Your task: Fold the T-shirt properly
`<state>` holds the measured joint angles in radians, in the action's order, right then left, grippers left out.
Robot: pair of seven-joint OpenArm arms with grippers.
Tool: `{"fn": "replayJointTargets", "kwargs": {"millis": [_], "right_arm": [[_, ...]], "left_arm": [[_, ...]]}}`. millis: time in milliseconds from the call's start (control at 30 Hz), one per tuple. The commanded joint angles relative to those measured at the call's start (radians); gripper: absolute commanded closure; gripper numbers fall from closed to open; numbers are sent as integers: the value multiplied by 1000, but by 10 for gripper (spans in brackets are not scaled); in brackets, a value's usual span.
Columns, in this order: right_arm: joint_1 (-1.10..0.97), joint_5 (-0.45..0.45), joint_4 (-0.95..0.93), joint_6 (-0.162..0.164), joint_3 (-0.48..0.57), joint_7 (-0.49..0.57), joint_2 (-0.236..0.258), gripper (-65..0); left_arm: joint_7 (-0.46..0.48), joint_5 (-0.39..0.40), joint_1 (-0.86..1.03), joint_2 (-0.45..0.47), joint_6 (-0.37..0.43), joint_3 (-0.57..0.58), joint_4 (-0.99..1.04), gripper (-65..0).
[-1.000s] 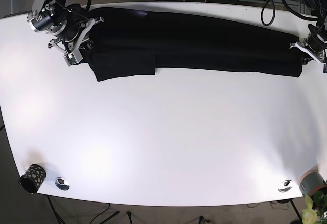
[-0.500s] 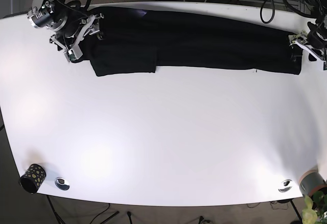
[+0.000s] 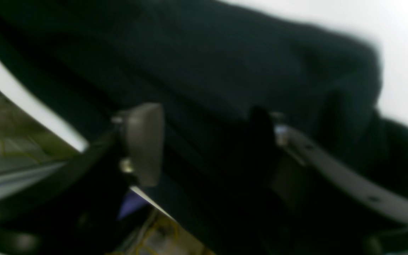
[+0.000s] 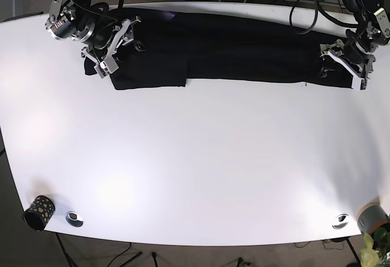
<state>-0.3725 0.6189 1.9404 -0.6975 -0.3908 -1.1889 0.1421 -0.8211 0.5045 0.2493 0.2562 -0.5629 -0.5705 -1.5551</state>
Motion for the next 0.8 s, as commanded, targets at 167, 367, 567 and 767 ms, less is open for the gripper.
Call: {"fn": "replayJointTargets", "kwargs": {"millis": [167, 367, 567, 767], "right_arm": [[40, -144, -71, -1, -9, 20, 14, -116], [94, -244, -167, -1, -6, 125, 21, -119], [228, -288, -293, -1, -7, 159, 46, -171], [375, -285, -329, -1, -4, 131, 66, -255]], "left_arm": [[29, -77, -9, 22, -6, -6, 83, -513], [30, -99, -63, 22, -6, -3, 143, -513], [30, -99, -140, 22, -1, -1, 224, -513], [21, -99, -213, 21, -1, -1, 281, -513]]}}
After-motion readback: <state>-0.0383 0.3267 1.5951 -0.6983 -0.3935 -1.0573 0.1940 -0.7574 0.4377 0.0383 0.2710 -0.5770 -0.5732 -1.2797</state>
